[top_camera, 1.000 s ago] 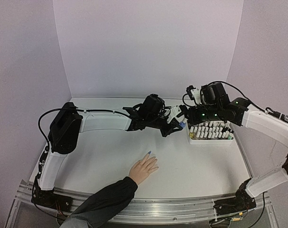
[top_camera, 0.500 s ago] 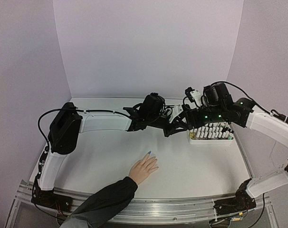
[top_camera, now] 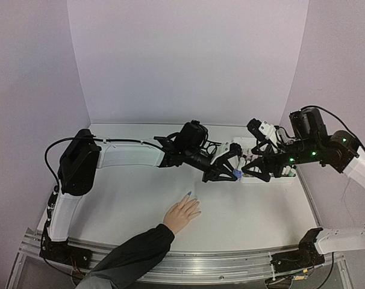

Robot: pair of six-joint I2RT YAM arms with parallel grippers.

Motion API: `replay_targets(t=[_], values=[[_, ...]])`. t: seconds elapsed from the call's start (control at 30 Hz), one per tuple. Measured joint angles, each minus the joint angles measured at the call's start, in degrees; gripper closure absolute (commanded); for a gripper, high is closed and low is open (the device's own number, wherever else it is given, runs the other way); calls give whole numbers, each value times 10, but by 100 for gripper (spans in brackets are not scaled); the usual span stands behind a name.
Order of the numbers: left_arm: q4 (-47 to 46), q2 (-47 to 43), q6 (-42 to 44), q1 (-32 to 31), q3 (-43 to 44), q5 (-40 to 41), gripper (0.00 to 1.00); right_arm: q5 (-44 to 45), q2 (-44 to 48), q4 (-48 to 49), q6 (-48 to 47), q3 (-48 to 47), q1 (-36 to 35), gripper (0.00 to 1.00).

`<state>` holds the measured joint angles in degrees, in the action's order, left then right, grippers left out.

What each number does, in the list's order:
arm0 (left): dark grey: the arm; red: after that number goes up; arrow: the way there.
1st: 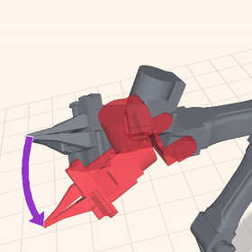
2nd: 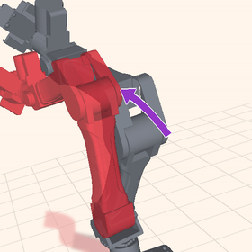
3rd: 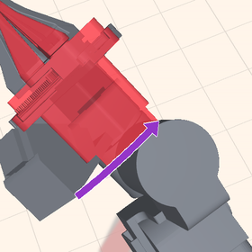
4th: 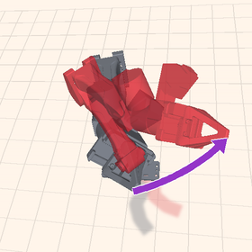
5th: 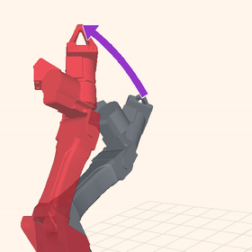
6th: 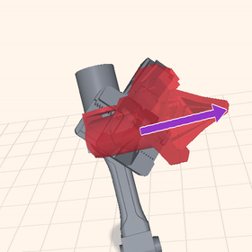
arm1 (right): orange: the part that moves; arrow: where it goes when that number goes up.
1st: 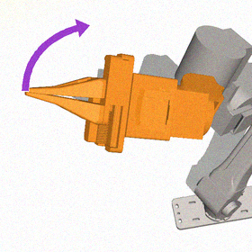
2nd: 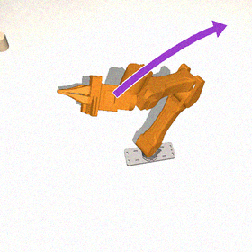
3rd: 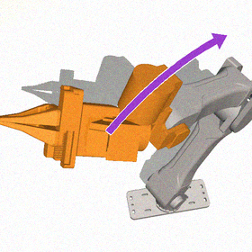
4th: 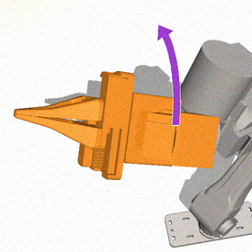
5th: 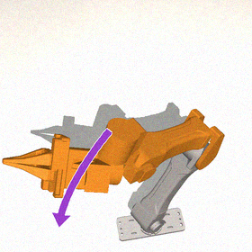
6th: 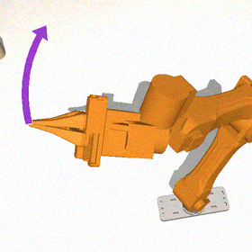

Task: Paint the nails
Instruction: Screw the nail polish bottle cap onto the nail polish bottle.

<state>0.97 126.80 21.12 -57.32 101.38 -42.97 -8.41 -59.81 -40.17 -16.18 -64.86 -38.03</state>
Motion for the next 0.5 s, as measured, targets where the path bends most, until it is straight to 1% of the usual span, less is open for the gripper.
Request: replay_targets(t=[0.07,0.17,0.23,0.5], values=[[16,-4,16,0,0,-20,100,-19,19,-21,-34,-1,1,23],[36,-8,32,0,1,-42,100,-30,22,-47,-71,-5,1,29],[44,-9,40,0,1,-54,100,-36,11,-57,-96,-6,1,37],[67,-10,53,0,4,-84,100,-47,-57,-72,-168,-19,1,48]])
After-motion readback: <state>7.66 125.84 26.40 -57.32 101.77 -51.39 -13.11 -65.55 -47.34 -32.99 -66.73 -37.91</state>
